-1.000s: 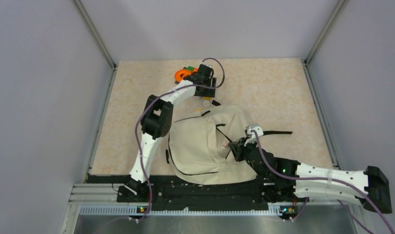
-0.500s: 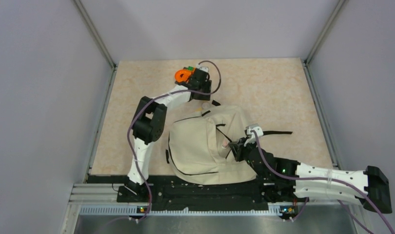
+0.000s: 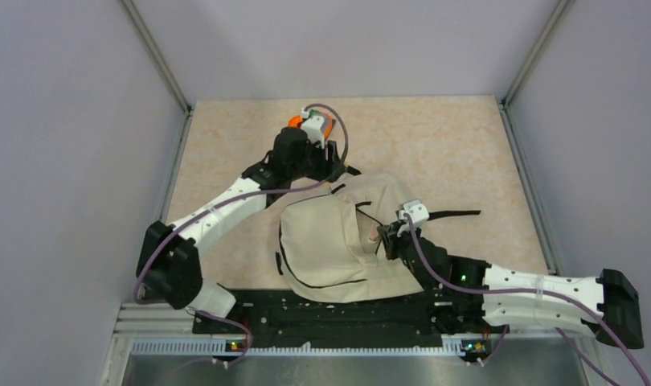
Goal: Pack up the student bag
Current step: Place the stationery in the student bag.
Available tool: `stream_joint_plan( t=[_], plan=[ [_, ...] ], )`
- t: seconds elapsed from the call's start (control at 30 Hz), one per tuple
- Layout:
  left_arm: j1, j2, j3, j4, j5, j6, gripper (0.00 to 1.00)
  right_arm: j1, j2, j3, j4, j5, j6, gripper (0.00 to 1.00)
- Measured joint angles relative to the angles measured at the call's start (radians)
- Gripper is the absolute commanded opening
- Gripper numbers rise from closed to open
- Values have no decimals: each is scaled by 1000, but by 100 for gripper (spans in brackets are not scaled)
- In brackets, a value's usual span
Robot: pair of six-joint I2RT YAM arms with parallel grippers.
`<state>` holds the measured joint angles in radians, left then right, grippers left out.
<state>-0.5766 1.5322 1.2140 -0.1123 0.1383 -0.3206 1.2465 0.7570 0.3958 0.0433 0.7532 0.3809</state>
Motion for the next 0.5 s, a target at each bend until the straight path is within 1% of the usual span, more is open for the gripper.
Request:
stream_joint_plan(
  t=[0.13,0.3,0.4,0.5],
  plan=[
    [-58,-139,-185,-48,83,-14,15,-4,25,34,2,21,-45,0],
    [-180,-253,-301,-90,175,-58,15,-8,31,46,0,32,-68,0],
    [-225,-318,-364,-43,246,-125,15,-11,27,46,2,29,-71,0],
    [-231,-336,-402,18,278,-183,14,-13,20,46,2,20,-71,0]
  ],
)
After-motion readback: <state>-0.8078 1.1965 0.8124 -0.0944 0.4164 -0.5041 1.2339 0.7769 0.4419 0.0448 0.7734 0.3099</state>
